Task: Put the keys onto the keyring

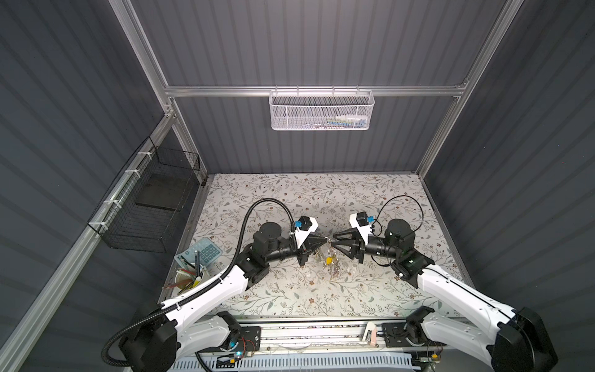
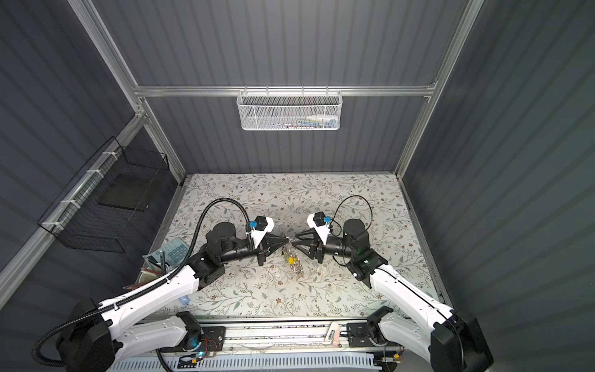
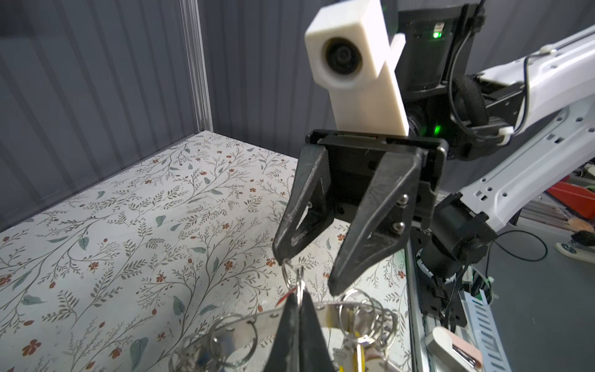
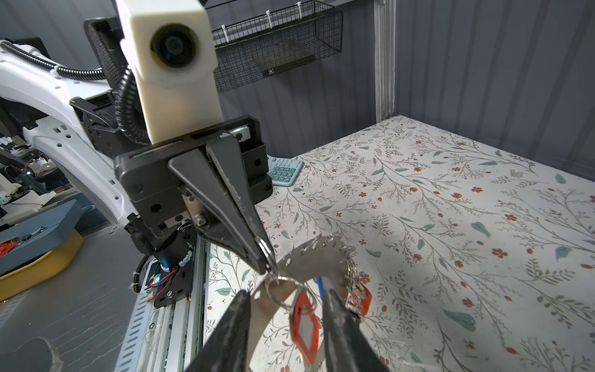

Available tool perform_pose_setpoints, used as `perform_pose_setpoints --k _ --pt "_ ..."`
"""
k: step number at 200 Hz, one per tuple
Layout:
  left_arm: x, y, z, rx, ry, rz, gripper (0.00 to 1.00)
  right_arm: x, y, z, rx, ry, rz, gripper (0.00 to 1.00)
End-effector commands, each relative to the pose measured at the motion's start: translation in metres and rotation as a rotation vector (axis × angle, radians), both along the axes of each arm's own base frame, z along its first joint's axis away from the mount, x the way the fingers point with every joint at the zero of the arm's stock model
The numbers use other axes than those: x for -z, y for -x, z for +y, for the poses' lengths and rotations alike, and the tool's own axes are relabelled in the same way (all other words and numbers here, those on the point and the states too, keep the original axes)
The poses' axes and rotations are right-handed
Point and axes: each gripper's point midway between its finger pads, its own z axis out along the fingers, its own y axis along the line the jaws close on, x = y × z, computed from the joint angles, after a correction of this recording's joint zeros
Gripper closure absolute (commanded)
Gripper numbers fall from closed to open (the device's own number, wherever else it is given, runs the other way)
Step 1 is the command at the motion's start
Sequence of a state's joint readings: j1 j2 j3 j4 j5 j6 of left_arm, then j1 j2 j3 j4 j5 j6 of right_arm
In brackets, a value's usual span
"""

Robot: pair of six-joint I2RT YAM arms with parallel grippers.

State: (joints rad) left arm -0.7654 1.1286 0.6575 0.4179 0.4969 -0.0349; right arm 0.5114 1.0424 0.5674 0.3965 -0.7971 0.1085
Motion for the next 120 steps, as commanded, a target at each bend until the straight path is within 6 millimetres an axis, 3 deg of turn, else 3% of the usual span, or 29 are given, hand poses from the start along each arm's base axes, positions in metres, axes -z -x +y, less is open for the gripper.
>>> perform_pose_setpoints --k 1,66,120 --pt "-0.043 0.005 0.003 0.003 0.18 -0.078 1.0 0.0 -0.002 -0.001 0.009 -0.005 -0.004 0.6" --pt "-0.051 0.012 0.008 0.021 0.317 -0.08 1.0 0.002 -0.007 -0.001 0.029 -0.001 0.007 0.62" --pt "-0.05 0.011 0.014 0.003 0.397 -0.095 1.0 -0.025 -0.011 -0.021 0.093 -0.099 0.01 0.58"
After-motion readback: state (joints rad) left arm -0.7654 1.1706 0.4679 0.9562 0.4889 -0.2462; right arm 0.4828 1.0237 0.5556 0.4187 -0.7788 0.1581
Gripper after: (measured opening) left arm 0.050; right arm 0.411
